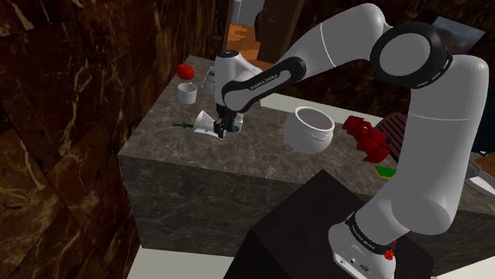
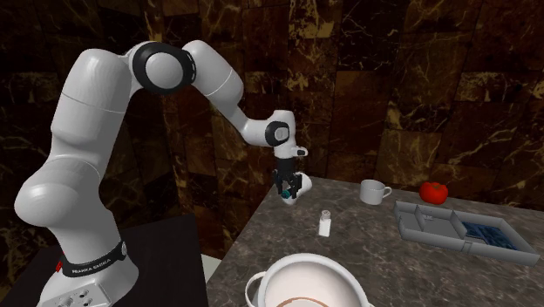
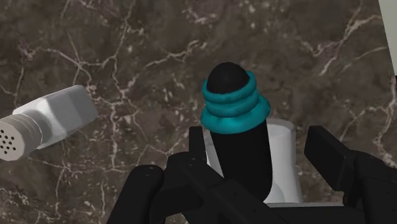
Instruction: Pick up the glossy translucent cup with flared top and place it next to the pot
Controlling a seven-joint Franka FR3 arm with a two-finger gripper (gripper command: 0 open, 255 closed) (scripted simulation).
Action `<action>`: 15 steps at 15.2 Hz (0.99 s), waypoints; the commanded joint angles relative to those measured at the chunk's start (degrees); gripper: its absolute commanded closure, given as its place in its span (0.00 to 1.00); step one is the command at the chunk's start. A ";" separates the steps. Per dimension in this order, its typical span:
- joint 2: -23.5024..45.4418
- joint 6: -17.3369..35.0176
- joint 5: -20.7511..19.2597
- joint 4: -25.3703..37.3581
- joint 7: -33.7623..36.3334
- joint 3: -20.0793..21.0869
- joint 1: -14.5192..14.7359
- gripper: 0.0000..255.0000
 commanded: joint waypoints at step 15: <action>-7.45 -9.27 2.82 2.16 -2.94 1.31 -0.73 1.00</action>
